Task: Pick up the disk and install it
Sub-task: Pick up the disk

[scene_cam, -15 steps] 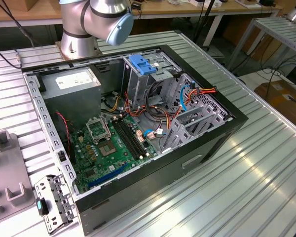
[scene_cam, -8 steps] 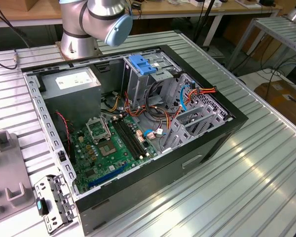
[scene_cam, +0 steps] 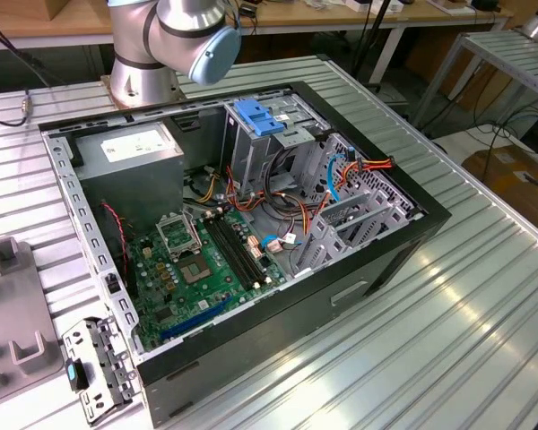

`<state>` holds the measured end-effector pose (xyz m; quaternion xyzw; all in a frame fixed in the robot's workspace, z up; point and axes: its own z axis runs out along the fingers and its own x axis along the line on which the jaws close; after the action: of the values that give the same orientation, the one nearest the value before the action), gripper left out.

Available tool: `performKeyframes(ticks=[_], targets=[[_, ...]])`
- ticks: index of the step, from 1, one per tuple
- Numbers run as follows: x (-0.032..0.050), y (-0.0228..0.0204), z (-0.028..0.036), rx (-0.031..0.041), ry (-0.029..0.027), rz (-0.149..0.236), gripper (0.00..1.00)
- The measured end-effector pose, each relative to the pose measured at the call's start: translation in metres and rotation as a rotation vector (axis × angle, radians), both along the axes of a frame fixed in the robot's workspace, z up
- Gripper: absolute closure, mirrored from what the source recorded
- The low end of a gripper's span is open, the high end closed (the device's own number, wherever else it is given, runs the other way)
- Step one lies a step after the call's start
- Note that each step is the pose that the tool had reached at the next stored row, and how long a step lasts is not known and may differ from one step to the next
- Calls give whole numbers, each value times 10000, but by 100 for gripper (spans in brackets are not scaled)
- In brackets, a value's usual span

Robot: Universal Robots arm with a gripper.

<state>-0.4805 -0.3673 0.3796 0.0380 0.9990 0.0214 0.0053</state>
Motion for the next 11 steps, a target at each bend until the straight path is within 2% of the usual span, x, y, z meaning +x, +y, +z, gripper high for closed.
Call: performKeyframes(ticks=[11], targets=[[0,8,-1,0,0,9,89]])
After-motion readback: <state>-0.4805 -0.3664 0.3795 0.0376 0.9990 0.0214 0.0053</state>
